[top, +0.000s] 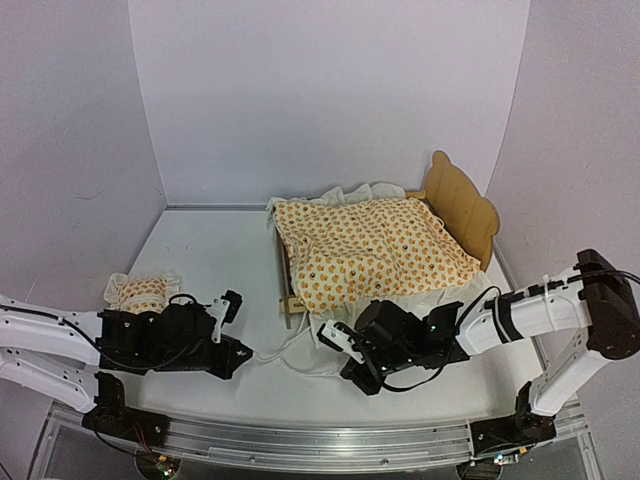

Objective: Set up the pet bed

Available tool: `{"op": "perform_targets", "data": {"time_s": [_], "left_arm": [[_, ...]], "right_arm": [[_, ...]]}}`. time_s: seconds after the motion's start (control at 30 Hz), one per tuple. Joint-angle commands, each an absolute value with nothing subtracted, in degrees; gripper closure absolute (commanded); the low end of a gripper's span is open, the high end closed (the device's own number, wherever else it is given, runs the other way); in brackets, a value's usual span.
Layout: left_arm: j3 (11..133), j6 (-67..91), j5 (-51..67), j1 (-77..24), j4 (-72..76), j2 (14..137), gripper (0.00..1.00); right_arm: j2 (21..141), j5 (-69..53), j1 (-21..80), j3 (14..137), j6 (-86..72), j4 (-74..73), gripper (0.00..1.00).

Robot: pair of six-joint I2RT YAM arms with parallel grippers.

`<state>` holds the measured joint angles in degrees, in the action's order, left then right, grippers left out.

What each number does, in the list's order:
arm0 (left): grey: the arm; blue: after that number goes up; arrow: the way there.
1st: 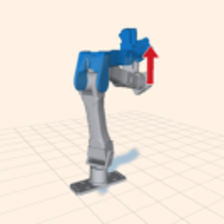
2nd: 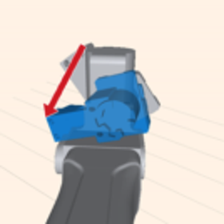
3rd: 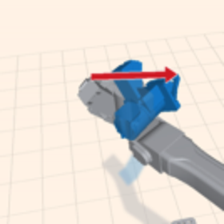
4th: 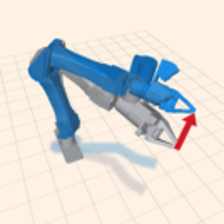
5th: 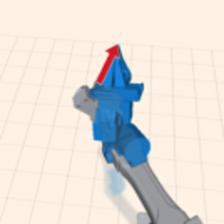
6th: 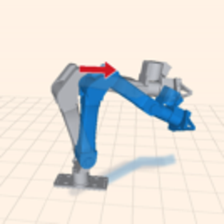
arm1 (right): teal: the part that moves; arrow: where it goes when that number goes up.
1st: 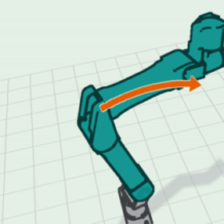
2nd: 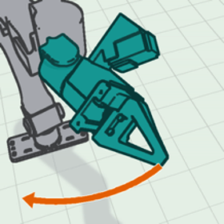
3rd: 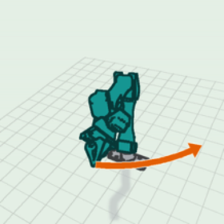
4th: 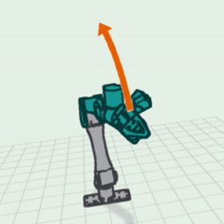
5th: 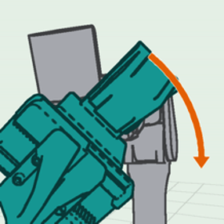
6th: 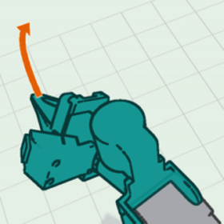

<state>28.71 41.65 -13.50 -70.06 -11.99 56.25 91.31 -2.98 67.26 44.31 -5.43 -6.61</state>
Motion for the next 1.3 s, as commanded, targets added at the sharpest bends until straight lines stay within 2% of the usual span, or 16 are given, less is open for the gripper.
{"op": "perform_targets", "data": {"time_s": [0.0,0.07,0.1,0.17,0.27,0.3,0.37,0.43,0.53,0.63,0.73,0.87,0.93,1.27], "left_arm": [[31.42,45.05,-8.09,-69.87,-14.48,64.21,1.0],[33.37,43.88,-5.75,-69.86,-14.72,67.72,0.99],[34.6,42.17,-4.55,-69.83,-14.69,68.6,0.9],[36.4,38.29,-3.67,-69.87,-14.54,68.26,0.66],[36.17,34.01,-5.41,-69.7,-11.78,63.8,0.35],[36.1,32.64,-6.24,-69.36,-10.98,61.9,0.28],[35.92,30.79,-5.95,-67.22,-8.26,60.71,0.25],[35.97,29.43,-4.37,-63.98,-3.55,62.76,0.27],[43.3,26.32,-2.16,-58.95,-7.27,71.28,0.47],[46.95,20.39,-0.28,-58.73,-4.67,78.25,0.64],[48.5,16.54,1.82,-58.82,-0.33,84.39,0.73],[50.67,14.35,-1.39,-59.2,3.29,91.35,0.77],[51.04,13.66,-3.78,-60.46,4.93,93.27,0.73],[52.69,10.93,-11.97,-62.93,6.35,100.82,0.73]], "right_arm": [[88.9,0.73,67.24,46.27,-10.28,-18.55,1.0],[89.72,0.44,67.24,47.29,-10.8,-17.07,1.0],[90.26,0.4,67.24,47.89,-11.01,-16.26,1.0],[91.05,-1.38,67.23,48.77,-11.43,-14.47,1.0],[91.23,-2.72,67.24,48.63,-12.04,-11.17,1.0],[91.04,-2.83,67.24,48.49,-12.0,-10.49,1.0],[90.57,-2.74,67.24,48.34,-11.85,-9.88,1.0],[90.0,-3.03,67.23,47.99,-11.69,-9.29,1.0],[89.06,-2.97,67.24,47.62,-11.46,-8.96,1.0],[87.9,-2.58,67.24,46.69,-11.3,-8.54,1.0],[87.72,-2.38,67.19,46.32,-10.87,-8.0,1.0],[87.16,-2.76,67.24,46.18,-10.77,-7.56,1.0],[86.66,-2.56,67.24,45.78,-10.89,-7.11,1.0],[85.01,-2.82,67.24,43.83,-10.79,-6.21,1.0]]}}
